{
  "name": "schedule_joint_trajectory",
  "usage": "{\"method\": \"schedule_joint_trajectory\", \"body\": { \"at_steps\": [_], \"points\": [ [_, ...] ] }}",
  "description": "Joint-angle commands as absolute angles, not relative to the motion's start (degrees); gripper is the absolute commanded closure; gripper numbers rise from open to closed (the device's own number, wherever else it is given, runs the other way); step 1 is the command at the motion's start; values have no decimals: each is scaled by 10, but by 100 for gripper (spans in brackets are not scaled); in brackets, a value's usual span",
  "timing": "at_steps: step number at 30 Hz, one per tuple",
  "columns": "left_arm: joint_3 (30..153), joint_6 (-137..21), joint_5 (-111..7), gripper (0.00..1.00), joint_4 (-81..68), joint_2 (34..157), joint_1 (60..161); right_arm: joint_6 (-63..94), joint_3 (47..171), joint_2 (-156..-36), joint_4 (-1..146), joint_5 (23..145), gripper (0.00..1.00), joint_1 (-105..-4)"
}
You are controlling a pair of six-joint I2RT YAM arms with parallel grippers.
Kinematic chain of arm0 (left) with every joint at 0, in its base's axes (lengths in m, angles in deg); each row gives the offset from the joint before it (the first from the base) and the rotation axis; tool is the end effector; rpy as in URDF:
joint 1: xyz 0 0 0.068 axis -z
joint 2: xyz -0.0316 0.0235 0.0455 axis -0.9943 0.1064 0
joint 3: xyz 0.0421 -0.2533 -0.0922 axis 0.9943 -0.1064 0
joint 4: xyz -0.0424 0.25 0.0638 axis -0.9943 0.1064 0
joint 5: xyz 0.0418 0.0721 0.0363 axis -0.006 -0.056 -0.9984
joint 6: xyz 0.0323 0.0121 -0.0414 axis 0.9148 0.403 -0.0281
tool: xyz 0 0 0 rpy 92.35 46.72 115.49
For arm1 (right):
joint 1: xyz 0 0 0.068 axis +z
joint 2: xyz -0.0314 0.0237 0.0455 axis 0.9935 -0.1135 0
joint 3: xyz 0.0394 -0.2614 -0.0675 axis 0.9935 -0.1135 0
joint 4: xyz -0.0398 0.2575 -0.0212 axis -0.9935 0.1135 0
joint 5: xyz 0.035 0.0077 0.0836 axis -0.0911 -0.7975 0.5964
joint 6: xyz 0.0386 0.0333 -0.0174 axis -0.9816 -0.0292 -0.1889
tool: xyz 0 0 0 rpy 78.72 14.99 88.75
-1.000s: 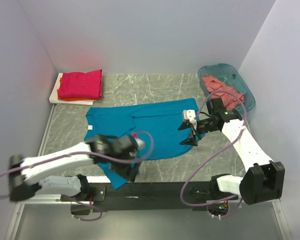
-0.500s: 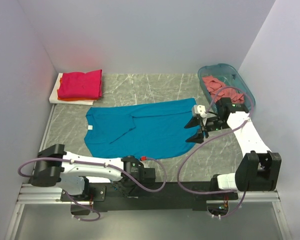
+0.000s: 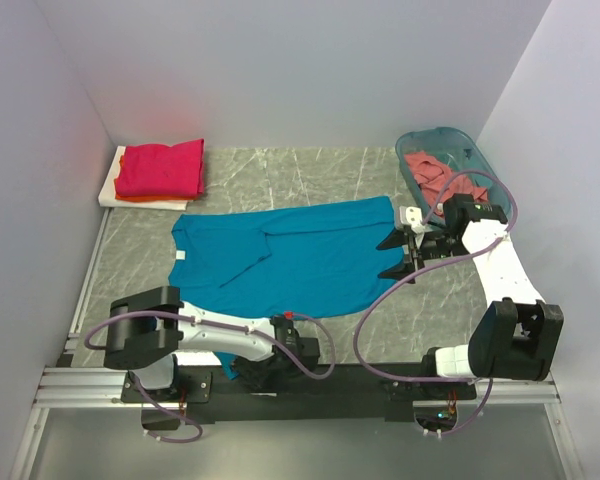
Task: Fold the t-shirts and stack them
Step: Fold the tshirt
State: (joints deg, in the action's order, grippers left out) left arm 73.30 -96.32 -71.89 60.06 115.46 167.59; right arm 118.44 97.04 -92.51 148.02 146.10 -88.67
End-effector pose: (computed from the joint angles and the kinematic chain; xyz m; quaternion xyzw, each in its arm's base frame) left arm 0.0334 -0.2357 0.1551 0.2968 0.9400 0.1629 0.0416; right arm 0.2180 0.0137 0.2838 -0.5856 0.5748 0.3622 0.4421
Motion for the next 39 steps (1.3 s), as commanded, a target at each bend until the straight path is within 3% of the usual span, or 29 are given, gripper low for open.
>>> {"method": "schedule_joint_trajectory", "body": {
  "at_steps": [1,17,32,35,39],
  "points": [
    [746,-957,-750,60,599,1163,1661,1198,977,-905,1544,1480,26,-892],
    [675,-956,-690,64,569,1119,1651,1195,977,-907,1544,1485,26,-901],
    [674,-929,-704,68,549,1130,1633,1193,976,-903,1544,1487,26,-903],
    [672,-924,-703,71,542,1133,1631,1193,975,-903,1544,1486,26,-903],
    [671,-923,-700,90,542,1128,1631,1193,974,-900,1544,1481,26,-903]
  ]
}}
